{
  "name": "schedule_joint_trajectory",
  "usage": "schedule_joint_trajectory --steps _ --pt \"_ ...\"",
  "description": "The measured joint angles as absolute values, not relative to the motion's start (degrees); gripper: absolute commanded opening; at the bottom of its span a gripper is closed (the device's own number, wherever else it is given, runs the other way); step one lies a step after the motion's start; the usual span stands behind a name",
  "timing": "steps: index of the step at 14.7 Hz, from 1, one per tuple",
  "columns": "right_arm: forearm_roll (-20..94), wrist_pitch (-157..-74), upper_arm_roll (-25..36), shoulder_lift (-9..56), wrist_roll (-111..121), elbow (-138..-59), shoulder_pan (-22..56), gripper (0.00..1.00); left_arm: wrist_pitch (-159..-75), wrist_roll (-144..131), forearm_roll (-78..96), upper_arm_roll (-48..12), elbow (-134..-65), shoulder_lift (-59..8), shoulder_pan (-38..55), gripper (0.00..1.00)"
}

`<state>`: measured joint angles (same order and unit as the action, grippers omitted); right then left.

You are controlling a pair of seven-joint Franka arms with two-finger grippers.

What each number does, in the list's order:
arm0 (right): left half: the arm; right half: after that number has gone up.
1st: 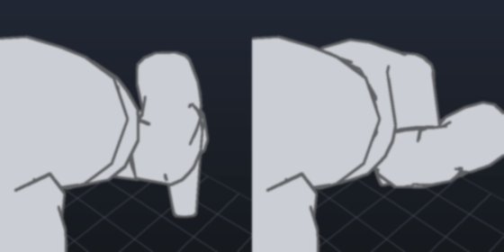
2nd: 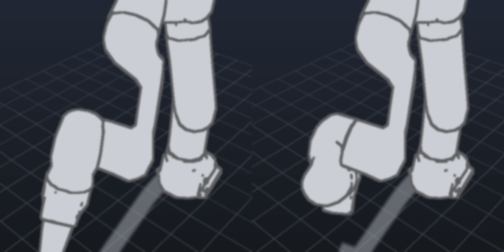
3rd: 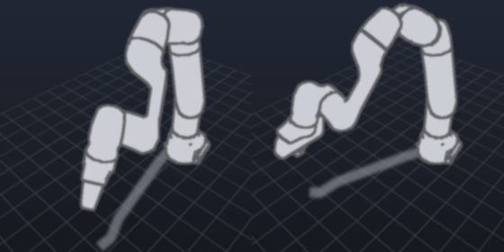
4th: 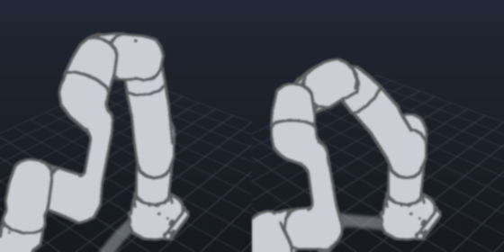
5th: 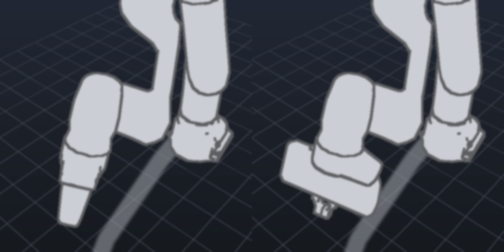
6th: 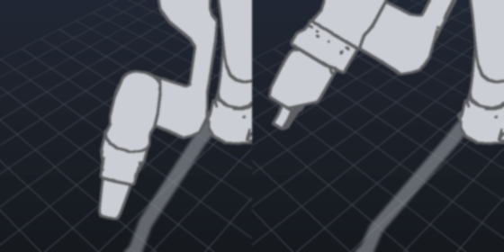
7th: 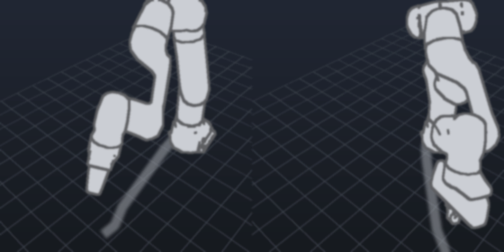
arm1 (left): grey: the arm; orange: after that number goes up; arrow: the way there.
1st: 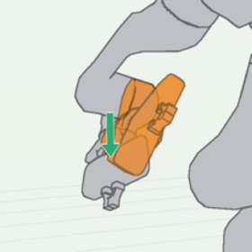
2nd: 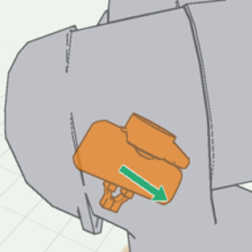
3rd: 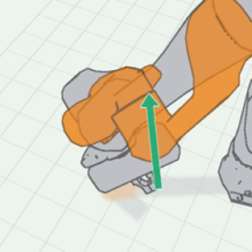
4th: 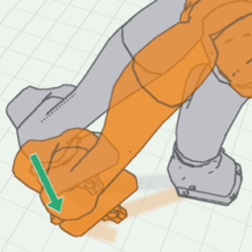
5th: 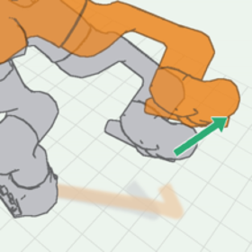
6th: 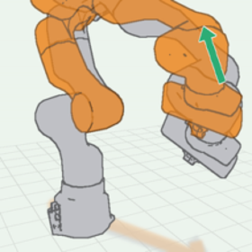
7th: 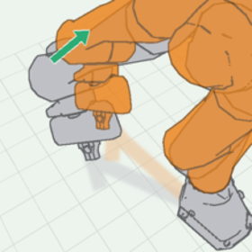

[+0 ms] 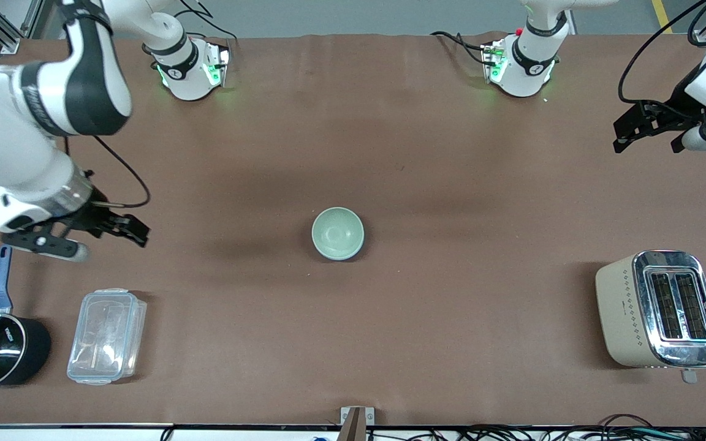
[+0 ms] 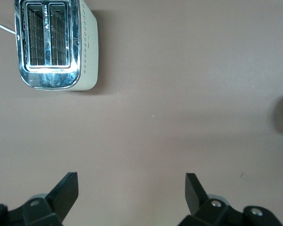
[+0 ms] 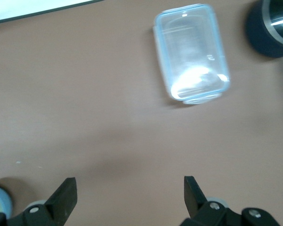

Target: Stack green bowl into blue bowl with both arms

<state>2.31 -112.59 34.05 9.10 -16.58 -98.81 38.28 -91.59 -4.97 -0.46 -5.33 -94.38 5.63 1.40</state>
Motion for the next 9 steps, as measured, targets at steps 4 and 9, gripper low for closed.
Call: schedule_joint_trajectory --steps 4,9 --pt "-0.74 -106.55 34.93 2.77 -16.12 -98.66 36.25 1.00 -91.31 -4.97 -0.46 -5.33 -94.37 5.62 1.40 1.00" --pt "-1.95 -95.68 32.42 -1.97 -10.74 -93.58 30.11 1.00 -91.25 -4.97 -0.46 -5.33 -94.34 5.62 1.42 1.00"
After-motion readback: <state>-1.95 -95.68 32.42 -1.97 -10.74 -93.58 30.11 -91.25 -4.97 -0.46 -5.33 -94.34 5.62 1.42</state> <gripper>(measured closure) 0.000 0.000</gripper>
